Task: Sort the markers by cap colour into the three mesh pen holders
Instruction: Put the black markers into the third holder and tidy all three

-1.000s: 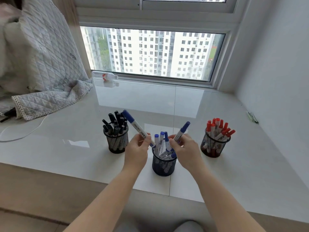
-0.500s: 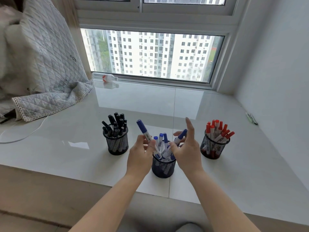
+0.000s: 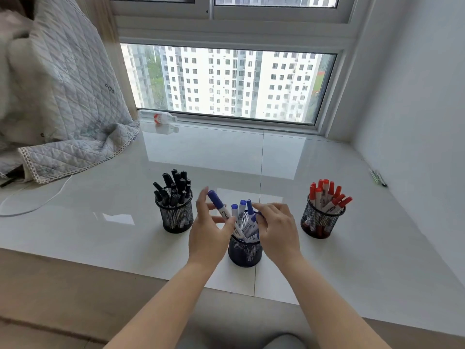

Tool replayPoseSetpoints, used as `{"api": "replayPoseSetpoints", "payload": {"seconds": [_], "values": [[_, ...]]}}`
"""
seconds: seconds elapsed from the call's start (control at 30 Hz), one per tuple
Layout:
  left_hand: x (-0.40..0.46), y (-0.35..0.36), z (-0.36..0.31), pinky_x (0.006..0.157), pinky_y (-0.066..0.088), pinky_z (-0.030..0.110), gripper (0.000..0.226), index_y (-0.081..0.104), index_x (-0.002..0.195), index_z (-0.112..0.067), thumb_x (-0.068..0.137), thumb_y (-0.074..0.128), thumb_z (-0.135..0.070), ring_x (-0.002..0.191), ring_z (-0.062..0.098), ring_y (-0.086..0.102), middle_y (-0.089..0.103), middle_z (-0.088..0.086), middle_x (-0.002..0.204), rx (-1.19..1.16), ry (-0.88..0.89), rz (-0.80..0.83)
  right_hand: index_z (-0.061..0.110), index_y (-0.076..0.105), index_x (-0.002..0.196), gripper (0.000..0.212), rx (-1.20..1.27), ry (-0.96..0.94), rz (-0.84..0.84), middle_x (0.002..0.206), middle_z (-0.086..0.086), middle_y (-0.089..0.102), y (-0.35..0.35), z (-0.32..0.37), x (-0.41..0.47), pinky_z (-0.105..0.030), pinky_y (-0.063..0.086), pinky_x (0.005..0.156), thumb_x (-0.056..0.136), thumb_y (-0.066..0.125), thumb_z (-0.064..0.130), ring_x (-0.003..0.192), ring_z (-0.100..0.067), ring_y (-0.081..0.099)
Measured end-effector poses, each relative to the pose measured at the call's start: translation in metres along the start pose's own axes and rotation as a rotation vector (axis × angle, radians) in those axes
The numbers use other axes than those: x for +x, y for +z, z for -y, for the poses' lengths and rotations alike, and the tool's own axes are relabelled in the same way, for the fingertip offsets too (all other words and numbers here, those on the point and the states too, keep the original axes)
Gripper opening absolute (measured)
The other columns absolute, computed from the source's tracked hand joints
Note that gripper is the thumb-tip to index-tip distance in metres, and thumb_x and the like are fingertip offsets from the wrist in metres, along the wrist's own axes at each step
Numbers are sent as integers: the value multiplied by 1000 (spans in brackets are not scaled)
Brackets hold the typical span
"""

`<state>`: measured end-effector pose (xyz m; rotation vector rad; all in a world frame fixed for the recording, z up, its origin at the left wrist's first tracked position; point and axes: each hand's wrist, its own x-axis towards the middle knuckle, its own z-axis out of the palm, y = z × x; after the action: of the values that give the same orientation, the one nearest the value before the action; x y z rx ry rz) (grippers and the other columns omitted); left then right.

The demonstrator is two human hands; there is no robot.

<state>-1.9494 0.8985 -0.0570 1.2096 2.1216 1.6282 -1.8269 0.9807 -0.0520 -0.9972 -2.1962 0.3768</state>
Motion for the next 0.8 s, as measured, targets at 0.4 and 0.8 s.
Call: {"api": "replayPoseSetpoints", "payload": {"seconds": [0.4, 0.8], "values": [[-9, -3, 7, 59, 44, 21, 33, 46, 112, -30, 85, 63, -27, 76, -12, 58, 60, -20, 80, 143, 144, -5, 17, 71, 99, 18, 126, 45, 41, 104, 7, 66, -4, -6, 1, -30, 39, 93, 89, 56, 17, 108, -13, 47], [-14, 5, 12, 72, 47, 29, 30, 57, 118, -24, 88, 58, -26, 95, 16, 54, 61, -5, 98, 367, 271, 44, 23, 59, 118, 28, 25, -24, 194, 118, 7, 59, -3, -5, 38, -23, 30, 91, 91, 53, 19, 115, -14, 40]]}}
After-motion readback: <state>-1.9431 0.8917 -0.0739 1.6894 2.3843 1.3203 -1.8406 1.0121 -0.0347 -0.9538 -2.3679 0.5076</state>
